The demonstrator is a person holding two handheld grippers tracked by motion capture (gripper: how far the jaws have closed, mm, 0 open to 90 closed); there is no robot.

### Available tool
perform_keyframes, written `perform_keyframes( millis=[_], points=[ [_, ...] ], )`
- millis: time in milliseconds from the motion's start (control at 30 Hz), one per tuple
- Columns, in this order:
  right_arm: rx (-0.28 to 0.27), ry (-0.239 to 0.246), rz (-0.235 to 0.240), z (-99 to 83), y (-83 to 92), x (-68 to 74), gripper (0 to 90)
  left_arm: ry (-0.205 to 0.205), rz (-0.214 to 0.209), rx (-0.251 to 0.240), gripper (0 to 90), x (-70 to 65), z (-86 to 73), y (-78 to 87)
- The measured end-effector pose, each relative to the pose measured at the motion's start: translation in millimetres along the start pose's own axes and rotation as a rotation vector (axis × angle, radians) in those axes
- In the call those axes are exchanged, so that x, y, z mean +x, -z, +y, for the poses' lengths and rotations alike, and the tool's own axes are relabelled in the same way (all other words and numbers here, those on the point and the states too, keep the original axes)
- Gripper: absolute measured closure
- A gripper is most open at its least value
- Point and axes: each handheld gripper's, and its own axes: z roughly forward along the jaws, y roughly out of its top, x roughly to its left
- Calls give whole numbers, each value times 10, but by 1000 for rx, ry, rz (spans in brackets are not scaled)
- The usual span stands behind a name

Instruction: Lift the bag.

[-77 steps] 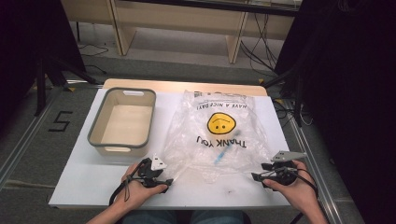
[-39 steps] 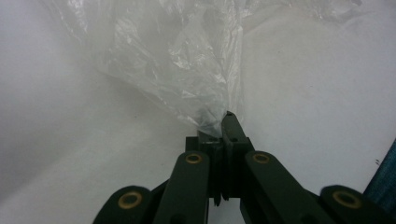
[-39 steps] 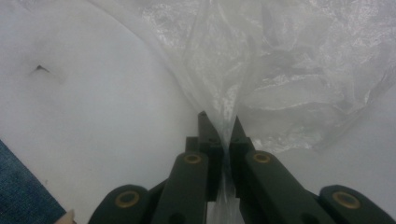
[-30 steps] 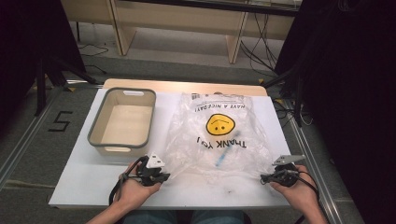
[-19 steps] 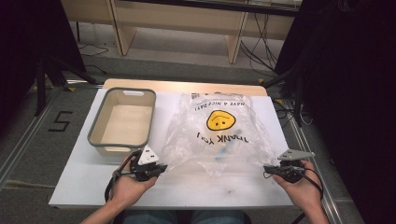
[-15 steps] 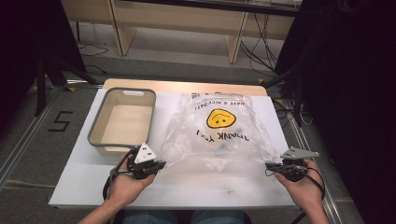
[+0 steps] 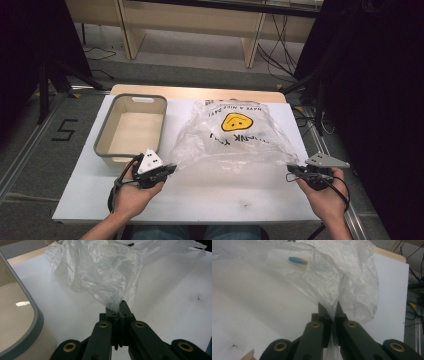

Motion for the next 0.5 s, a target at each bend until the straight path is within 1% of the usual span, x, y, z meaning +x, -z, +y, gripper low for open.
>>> perform_keyframes(
  millis=[233, 400, 500],
  points=[
    [-62, -12, -32, 50, 48, 19, 900, -10, 11, -34, 893, 15, 48, 35],
    [-112, -14, -49, 88, 83, 43, 900, 1, 18, -56, 893, 34, 80, 63],
    [-138, -18, -57, 119, 109, 53, 900, -2, 24, -67, 893, 49, 104, 83]
  ],
)
